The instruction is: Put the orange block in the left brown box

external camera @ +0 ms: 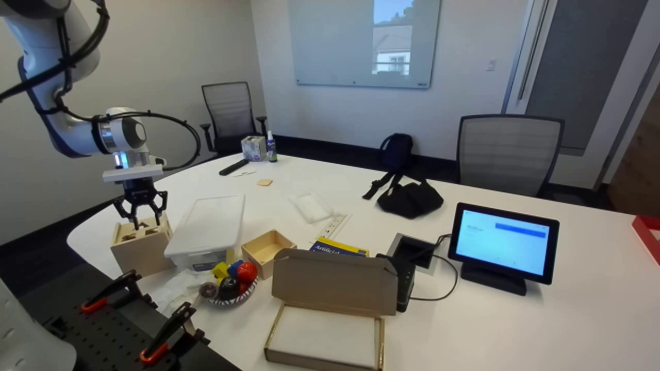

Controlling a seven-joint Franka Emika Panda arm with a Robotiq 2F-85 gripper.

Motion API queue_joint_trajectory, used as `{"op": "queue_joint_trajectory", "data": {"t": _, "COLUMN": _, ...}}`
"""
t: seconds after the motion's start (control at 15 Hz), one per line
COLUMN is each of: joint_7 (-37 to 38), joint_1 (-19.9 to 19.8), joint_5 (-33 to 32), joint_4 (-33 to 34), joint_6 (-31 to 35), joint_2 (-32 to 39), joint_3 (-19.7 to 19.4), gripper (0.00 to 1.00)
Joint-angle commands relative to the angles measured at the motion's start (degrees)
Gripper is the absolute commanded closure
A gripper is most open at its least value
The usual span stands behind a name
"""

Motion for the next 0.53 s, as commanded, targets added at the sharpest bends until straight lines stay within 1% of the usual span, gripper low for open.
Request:
{"op": "queue_joint_trajectory", "data": {"t": 0.0, "joint_7": 1.63, "joint_1": 0.83, "joint_5": -0.62, "joint_4": -0.26, "joint_6": 0.81, "joint_2": -0.92, "joint_3": -0.58, "gripper": 0.12}}
{"op": "queue_joint_trajectory", "data": {"t": 0.07, "joint_7": 1.5, "joint_1": 0.72, "joint_5": -0.52, "joint_4": -0.47, "joint_6": 0.86, "joint_2": -1.28, "joint_3": -0.48, "gripper": 0.04}}
{"op": "queue_joint_trajectory", "data": {"t": 0.13, "joint_7": 1.34, "joint_1": 0.57, "joint_5": -0.44, "joint_4": -0.87, "joint_6": 0.7, "joint_2": -2.1, "joint_3": -0.38, "gripper": 0.0}}
{"op": "queue_joint_trajectory", "data": {"t": 0.27, "joint_7": 1.58, "joint_1": 0.41, "joint_5": -0.61, "joint_4": -1.69, "joint_6": -0.03, "joint_2": -4.18, "joint_3": -0.54, "gripper": 0.0}}
{"op": "queue_joint_trajectory", "data": {"t": 0.47, "joint_7": 0.33, "joint_1": -1.41, "joint_5": 1.06, "joint_4": -3.18, "joint_6": -0.67, "joint_2": -8.17, "joint_3": 0.01, "gripper": 0.0}}
